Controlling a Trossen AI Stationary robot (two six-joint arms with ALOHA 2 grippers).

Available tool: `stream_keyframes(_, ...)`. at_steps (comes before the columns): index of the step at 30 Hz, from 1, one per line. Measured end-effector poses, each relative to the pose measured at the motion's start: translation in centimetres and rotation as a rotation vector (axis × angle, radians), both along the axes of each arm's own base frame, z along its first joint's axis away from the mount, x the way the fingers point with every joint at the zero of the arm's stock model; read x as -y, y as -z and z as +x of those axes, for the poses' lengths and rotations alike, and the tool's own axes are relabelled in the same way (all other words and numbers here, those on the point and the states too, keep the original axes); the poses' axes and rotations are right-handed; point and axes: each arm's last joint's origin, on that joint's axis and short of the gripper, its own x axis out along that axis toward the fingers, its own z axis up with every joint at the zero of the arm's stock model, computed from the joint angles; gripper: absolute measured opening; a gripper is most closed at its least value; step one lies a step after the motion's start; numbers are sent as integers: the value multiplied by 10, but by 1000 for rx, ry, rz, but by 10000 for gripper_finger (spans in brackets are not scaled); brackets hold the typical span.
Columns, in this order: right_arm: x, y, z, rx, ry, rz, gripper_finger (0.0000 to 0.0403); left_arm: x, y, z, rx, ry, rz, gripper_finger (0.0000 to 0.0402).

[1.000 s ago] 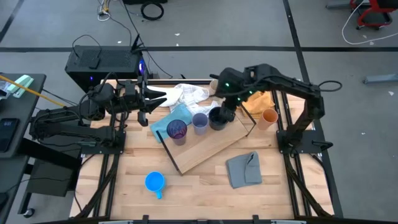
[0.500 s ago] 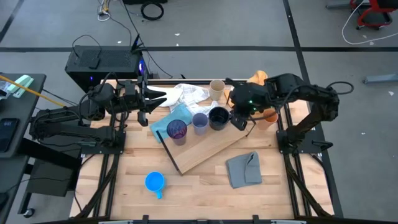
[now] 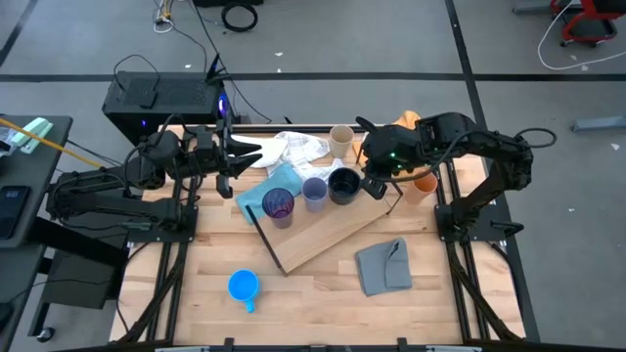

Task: Stack small to large cups/mugs on shelf
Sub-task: Put the blue mug on the shelf

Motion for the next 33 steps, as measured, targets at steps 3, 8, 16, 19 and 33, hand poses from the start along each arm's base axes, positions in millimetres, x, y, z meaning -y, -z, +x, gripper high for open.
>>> stream_keyframes(3, 0, 0, 0, -2, -4, -4, 109, 1, 0, 0, 1, 8, -9, 107)
stream_keyframes(8, 1, 0, 0, -14, -13, -29, 109, 18, 5, 2, -50, 199, -31, 103)
stream_keyframes(16, 2, 4, -8, -105, -21, -57, 109, 60, 33, -1, -356, 394, -230, 79)
stream_keyframes(19, 2, 4, -8, -114, -29, -68, 109, 75, 18, -10, -373, 426, -261, 72)
stream_keyframes(33, 9, -7, -25, -82, -53, -95, 109, 147, -32, 6, -849, 260, -168, 63)
